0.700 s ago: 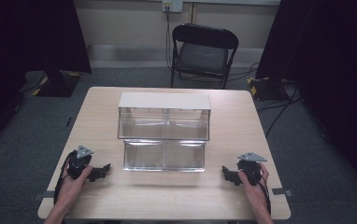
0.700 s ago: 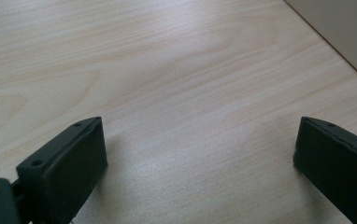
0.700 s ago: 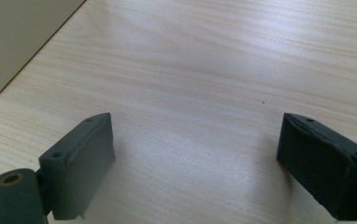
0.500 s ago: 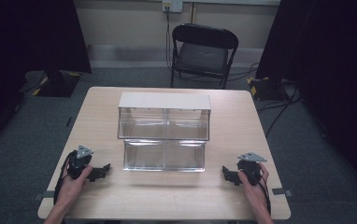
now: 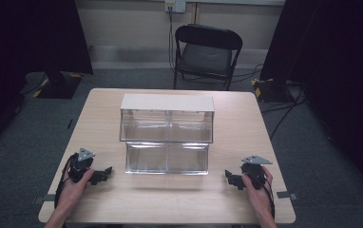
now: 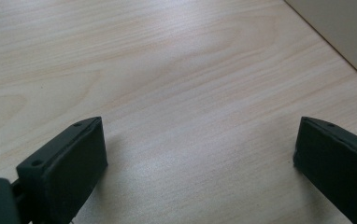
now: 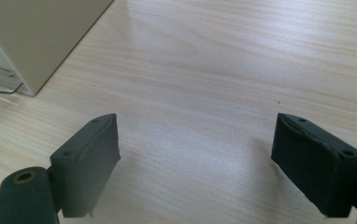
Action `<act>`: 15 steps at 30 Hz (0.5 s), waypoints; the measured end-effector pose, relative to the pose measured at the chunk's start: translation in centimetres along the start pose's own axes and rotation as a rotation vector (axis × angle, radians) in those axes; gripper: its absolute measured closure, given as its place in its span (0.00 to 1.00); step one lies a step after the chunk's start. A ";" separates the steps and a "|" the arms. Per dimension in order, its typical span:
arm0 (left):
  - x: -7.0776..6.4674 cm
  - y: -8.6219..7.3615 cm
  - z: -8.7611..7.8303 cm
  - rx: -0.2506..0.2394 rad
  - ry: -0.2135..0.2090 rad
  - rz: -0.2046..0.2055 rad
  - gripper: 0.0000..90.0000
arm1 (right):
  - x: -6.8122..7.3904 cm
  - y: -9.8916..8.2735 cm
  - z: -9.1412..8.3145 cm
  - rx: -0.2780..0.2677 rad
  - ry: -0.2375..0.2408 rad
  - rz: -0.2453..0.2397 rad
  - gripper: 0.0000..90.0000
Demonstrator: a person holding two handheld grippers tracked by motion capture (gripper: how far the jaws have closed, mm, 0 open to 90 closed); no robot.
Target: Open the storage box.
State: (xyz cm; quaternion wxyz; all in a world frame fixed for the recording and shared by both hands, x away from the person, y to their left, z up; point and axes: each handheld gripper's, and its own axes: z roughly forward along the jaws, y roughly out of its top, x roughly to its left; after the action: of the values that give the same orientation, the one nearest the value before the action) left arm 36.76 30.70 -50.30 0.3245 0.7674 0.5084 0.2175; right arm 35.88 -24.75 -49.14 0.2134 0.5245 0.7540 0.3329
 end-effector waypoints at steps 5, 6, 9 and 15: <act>0.0 0.0 0.0 0.000 0.000 0.001 0.02 | 0.2 0.1 -0.4 -0.008 0.032 0.001 0.16; 0.0 0.0 0.0 0.000 0.000 0.000 0.02 | 0.3 0.2 -0.6 -0.011 0.039 0.000 0.16; 0.0 0.0 0.0 0.000 0.000 0.001 0.02 | 0.7 0.2 -1.1 -0.030 0.071 -0.007 0.16; 0.0 0.0 0.0 0.000 0.000 0.001 0.02 | 1.4 0.4 -1.5 -0.044 0.077 -0.040 0.16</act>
State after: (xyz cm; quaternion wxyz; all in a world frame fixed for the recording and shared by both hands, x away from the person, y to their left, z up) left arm 36.76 30.70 -50.30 0.3243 0.7676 0.5081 0.2177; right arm 34.62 -23.83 -47.78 0.2023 0.4912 0.7646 0.3649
